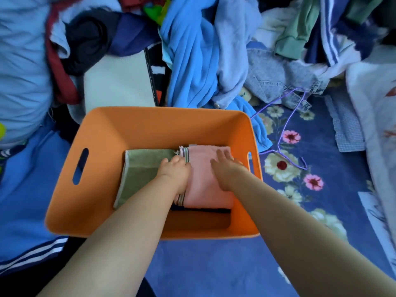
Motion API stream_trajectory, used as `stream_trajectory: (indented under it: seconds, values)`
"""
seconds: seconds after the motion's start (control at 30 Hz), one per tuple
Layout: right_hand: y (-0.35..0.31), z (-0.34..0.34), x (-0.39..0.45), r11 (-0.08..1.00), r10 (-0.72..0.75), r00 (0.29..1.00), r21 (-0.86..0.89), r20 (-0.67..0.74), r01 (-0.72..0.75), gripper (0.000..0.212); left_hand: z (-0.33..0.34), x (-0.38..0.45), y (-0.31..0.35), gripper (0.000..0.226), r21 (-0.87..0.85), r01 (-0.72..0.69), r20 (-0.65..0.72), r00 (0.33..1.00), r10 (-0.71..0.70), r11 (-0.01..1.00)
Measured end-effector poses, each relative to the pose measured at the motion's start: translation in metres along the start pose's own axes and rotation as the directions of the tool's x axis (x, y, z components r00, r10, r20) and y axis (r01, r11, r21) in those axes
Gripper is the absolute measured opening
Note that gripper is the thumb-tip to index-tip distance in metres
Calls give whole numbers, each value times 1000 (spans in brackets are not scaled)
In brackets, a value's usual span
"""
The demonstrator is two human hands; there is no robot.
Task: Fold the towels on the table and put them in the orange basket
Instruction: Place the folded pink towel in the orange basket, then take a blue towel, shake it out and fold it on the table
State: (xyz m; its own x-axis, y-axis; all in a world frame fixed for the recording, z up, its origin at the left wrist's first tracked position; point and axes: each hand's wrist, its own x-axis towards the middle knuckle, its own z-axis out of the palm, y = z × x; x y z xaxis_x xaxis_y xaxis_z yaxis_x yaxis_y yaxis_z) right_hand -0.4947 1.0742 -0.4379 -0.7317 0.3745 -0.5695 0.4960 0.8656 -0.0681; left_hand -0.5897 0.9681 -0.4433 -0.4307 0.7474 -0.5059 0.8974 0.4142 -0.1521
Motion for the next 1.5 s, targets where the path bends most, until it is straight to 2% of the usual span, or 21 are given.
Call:
stream_trajectory:
  seconds: [0.1, 0.23, 0.43, 0.63, 0.73, 0.87, 1.0, 1.1, 1.17, 1.23, 1.37, 1.47, 1.5]
  values:
    - [-1, -30, -43, 997, -54, 981, -72, -187, 41, 49, -33, -37, -1, 37, -19, 42, -132, 990, -44, 999]
    - [4, -70, -121, 995, -83, 920, -81, -383, 57, 37, -89, -102, 14, 32, -13, 69, -333, 941, -70, 998]
    - [23, -115, -246, 994, -51, 827, -108, -560, -12, 34, -164, -203, 58, 36, 25, 69, -434, 899, -51, 997]
    - [49, -132, -406, 990, 83, 756, -34, -649, -139, 32, -220, -306, 113, 30, 88, -10, -558, 828, 58, 996]
    - [61, -120, -507, 963, 231, 658, 71, -717, -260, 39, -246, -359, 153, 29, 148, -104, -591, 788, 172, 983]
    - [75, -78, -624, 881, 446, 539, 246, -715, -404, 41, -260, -416, 221, 31, 253, -234, -613, 712, 343, 939]
    - [81, -4, -762, 710, 672, 375, 412, -639, -571, 44, -258, -493, 334, 32, 352, -460, -604, 554, 573, 815]
    - [82, 58, -853, 561, 807, 264, 544, -529, -623, 46, -245, -555, 420, 35, 393, -607, -556, 441, 704, 691]
    - [77, 105, -919, 428, 882, 147, 631, -447, -647, 47, -227, -603, 480, 36, 419, -685, -520, 357, 776, 596]
    - [66, 151, -983, 291, 931, 18, 710, -365, -642, 46, -202, -650, 534, 36, 430, -752, -486, 273, 830, 499]
    - [31, 249, -1115, 17, 967, -181, 757, -178, -653, 43, -139, -744, 632, 32, 478, -829, -358, 120, 926, 292]
    - [4, 319, -1203, -119, 963, -258, 732, -80, -671, 45, -103, -809, 697, 29, 480, -854, -304, 52, 951, 201]
    - [-6, 341, -1234, -172, 951, -305, 732, -52, -660, 46, -90, -835, 721, 29, 488, -859, -289, 10, 957, 156]
